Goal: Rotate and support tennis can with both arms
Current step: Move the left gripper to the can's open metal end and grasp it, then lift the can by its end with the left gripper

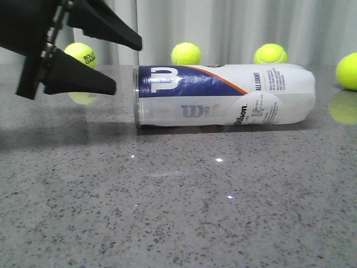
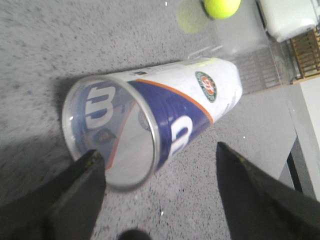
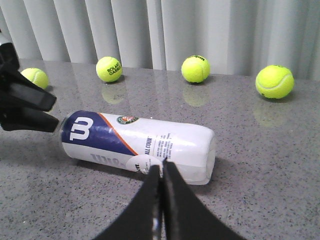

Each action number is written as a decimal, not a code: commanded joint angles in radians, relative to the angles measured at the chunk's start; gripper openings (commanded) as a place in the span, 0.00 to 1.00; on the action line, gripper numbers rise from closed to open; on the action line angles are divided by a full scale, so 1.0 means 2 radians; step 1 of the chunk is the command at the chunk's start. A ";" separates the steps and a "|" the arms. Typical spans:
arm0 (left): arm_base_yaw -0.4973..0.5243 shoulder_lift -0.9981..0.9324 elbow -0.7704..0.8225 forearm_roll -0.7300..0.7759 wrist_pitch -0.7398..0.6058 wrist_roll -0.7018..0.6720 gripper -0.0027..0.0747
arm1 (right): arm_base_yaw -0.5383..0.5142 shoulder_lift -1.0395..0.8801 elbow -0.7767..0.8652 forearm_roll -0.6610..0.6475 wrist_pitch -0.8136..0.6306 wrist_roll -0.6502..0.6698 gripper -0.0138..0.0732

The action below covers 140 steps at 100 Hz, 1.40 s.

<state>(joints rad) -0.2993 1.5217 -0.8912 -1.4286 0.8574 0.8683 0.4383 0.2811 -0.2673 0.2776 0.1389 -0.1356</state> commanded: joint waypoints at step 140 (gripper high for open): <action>-0.055 0.046 -0.097 -0.172 0.125 0.122 0.01 | 0.000 0.003 -0.014 0.003 -0.037 -0.003 0.09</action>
<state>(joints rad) -0.4025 1.7119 -1.0566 -1.7148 1.0778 1.0893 0.4383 0.2811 -0.2673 0.2776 0.1389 -0.1356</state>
